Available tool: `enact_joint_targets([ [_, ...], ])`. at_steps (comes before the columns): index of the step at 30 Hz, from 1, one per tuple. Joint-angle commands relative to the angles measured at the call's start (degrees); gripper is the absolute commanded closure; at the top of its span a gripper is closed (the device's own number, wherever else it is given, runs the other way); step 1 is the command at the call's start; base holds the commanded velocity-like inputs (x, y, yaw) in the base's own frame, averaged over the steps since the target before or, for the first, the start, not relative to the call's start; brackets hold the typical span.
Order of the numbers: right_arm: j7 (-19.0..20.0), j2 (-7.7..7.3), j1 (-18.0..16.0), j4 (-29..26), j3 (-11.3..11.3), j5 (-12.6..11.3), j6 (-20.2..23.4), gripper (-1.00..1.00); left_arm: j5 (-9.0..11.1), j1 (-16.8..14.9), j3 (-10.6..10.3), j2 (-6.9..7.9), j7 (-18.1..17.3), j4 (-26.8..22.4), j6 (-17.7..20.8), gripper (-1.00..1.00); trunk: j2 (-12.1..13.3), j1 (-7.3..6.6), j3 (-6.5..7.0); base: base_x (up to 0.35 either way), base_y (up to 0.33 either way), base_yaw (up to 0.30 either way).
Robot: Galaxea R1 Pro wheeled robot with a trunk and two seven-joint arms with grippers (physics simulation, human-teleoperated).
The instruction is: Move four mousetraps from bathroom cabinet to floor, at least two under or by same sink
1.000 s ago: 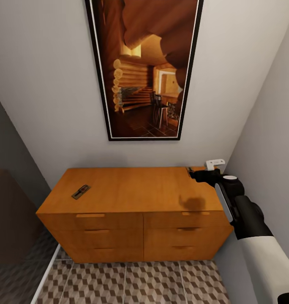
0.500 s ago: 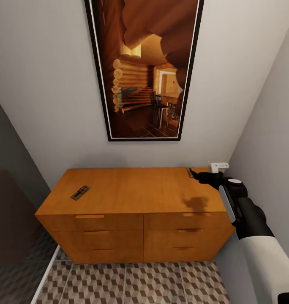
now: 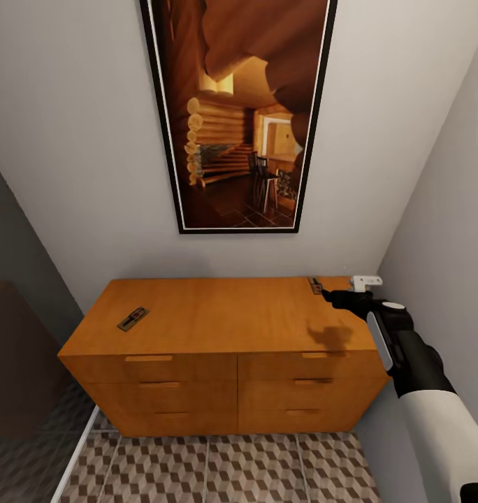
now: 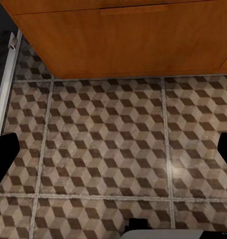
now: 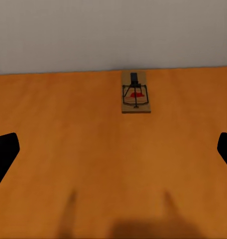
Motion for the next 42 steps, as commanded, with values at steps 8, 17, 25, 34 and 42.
enact_joint_targets([
  [8,0.25,-0.34,-0.03,0.91,-0.08,0.01,-1.49,-1.00,0.37,-0.10,-0.53,-0.03,0.15,0.21,-0.32,-1.00,-0.12,0.03,-0.12,0.000,0.000,0.000],
  [17,0.25,-0.35,-0.04,1.30,-0.06,0.10,-1.77,-1.00,0.38,-0.10,-0.53,-0.01,0.13,0.21,-0.31,-1.00,-0.12,0.03,-0.12,0.007,0.000,0.000],
  [25,0.25,-0.35,-0.02,2.19,-0.04,0.11,-1.87,-1.00,0.39,-0.10,-0.56,-0.03,0.11,0.21,-0.33,-1.00,-0.12,0.03,-0.12,0.113,0.000,0.000],
  [34,0.26,-0.35,-0.03,4.24,0.00,0.11,-2.70,-1.00,0.38,-0.10,-0.56,0.00,0.15,0.21,-0.35,-1.00,-0.12,0.03,-0.12,0.058,0.000,0.000],
  [42,0.26,-0.35,-0.01,6.89,0.01,0.11,-5.26,-1.00,0.39,-0.10,-0.57,-0.03,0.16,0.21,-0.37,-1.00,-0.12,0.03,-0.12,0.007,0.000,0.000],
])
